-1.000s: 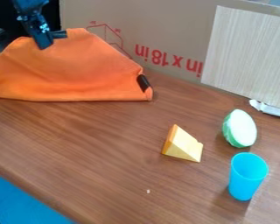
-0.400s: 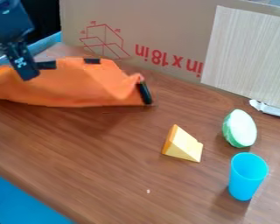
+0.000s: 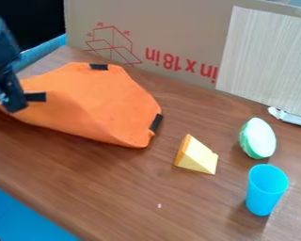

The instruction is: Unfold the cloth from top left to bottom right

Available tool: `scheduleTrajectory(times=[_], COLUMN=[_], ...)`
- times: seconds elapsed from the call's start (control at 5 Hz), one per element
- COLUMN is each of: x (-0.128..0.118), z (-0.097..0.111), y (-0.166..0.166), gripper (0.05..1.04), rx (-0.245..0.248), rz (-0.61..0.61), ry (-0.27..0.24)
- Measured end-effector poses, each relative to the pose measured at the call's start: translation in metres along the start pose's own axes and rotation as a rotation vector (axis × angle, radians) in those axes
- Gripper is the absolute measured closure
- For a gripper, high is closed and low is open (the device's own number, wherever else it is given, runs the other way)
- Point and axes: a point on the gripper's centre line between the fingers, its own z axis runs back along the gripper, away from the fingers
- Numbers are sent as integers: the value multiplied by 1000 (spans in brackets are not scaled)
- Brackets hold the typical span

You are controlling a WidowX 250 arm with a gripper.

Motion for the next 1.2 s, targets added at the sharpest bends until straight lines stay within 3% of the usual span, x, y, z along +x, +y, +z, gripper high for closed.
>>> scheduleTrajectory(times=[0.2, 0.4, 0.6, 0.8, 1.0, 1.2], x=[-17, -25, -22, -21, -7, 7], z=[-17, -25, -25, -20, 9, 47], y=[-2, -1, -1, -2, 0, 9], gripper=[971, 787, 519, 224, 79, 82], rx=[38, 73, 77, 50, 39, 12], rz=[-35, -28, -13, 31, 69, 149], ry=[34, 63, 47, 32, -15, -87])
